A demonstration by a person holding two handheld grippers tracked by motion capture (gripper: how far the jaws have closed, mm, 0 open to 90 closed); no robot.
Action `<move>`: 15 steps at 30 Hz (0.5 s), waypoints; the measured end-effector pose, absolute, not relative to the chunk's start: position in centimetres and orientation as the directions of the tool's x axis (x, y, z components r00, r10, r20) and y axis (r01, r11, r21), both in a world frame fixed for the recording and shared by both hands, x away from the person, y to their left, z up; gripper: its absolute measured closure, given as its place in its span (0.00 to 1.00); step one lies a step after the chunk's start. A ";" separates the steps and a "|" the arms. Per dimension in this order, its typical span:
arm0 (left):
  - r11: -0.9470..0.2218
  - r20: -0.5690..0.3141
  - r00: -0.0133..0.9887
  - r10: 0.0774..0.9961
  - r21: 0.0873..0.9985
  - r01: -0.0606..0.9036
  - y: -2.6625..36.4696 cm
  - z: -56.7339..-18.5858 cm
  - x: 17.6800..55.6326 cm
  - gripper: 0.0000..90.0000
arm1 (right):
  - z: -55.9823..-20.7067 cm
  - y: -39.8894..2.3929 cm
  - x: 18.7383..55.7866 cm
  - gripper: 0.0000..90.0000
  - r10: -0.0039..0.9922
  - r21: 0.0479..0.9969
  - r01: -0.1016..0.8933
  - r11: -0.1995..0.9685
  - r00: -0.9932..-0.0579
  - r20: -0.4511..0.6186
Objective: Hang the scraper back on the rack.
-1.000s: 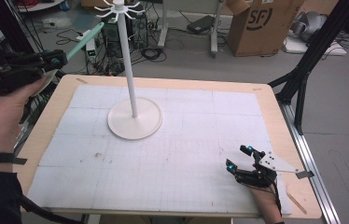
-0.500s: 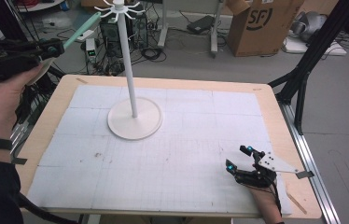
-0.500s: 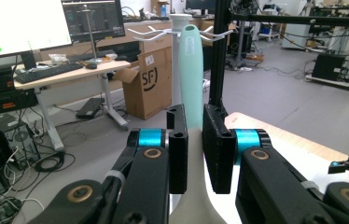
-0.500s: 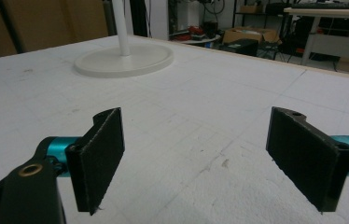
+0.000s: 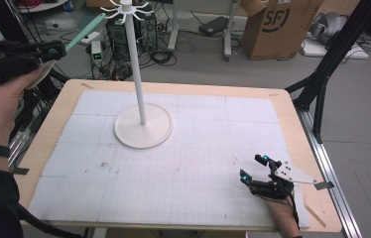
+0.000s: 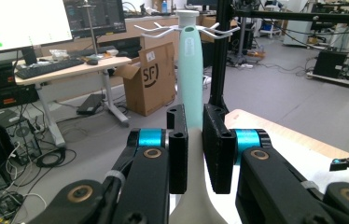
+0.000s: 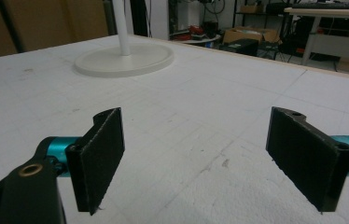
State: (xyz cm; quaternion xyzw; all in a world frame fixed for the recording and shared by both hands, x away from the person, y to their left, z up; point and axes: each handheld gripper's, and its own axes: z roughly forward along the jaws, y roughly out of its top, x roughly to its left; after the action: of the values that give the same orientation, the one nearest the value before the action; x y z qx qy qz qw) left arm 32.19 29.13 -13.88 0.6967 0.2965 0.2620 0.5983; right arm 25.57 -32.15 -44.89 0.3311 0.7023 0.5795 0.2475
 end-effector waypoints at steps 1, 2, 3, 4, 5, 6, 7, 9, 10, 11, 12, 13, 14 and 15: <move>-0.114 0.013 0.686 0.728 0.988 0.102 29.1 -13.9 32.2 0.90 | -44.9 -32.1 25.6 0.20 0.752 0.978 0.178 0.110 -0.658 0.035; -0.107 0.006 0.686 0.728 0.989 0.104 29.0 -14.0 32.3 0.90 | -44.9 -32.1 25.6 0.20 0.752 0.978 0.178 0.110 -0.658 0.035; -0.111 0.009 0.688 0.726 0.988 0.104 29.0 -14.0 32.3 0.90 | -44.9 -32.1 25.6 0.20 0.752 0.978 0.178 0.110 -0.658 0.035; -0.121 0.018 0.687 0.727 0.987 0.102 29.0 -14.1 32.3 0.90 | -44.9 -32.1 25.6 0.20 0.752 0.978 0.178 0.110 -0.658 0.035; -0.114 0.010 0.687 0.727 0.988 0.106 29.0 -14.1 32.4 0.90 | -44.9 -32.1 25.6 0.20 0.752 0.978 0.178 0.110 -0.658 0.035; -0.116 0.012 0.688 0.726 0.988 0.106 29.0 -14.1 32.4 0.90 | -44.9 -32.1 25.6 0.20 0.752 0.978 0.178 0.109 -0.658 0.036; -0.117 0.013 0.686 0.727 0.987 0.106 29.0 -14.2 32.4 0.90 | -44.9 -32.1 25.6 0.20 0.752 0.978 0.178 0.110 -0.658 0.035; -0.112 0.007 0.689 0.724 0.988 0.108 28.8 -14.2 32.5 0.90 | -44.9 -32.1 25.6 0.20 0.752 0.978 0.178 0.110 -0.658 0.035; -0.119 0.012 0.690 0.723 0.987 0.107 28.8 -14.2 32.5 0.90 | -44.9 -32.1 25.6 0.20 0.752 0.978 0.178 0.109 -0.658 0.036; -0.127 0.019 0.693 0.721 0.986 0.105 28.7 -14.2 32.6 0.90 | -44.9 -32.1 25.6 0.20 0.752 0.978 0.178 0.109 -0.659 0.036; -0.123 0.014 0.692 0.721 0.987 0.108 28.6 -14.2 32.6 0.90 | -44.9 -32.2 25.6 0.20 0.752 0.978 0.177 0.110 -0.658 0.035; -0.131 0.019 0.693 0.721 0.985 0.109 28.5 -14.3 32.6 0.90 | -44.9 -32.1 25.6 0.20 0.752 0.978 0.178 0.109 -0.658 0.036; -0.127 0.015 0.693 0.721 0.986 0.110 28.4 -14.3 32.7 0.90 | -44.9 -32.1 25.6 0.20 0.752 0.978 0.178 0.109 -0.658 0.036; -0.131 0.018 0.692 0.721 0.985 0.111 28.4 -14.3 32.7 0.90 | -44.9 -32.1 25.6 0.20 0.752 0.978 0.178 0.109 -0.658 0.036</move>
State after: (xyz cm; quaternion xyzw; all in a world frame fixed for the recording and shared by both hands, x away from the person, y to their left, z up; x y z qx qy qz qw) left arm 32.71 28.37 -14.31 0.7061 0.2947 0.2586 0.5897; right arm 25.56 -32.14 -44.89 0.3309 0.7024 0.5795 0.2476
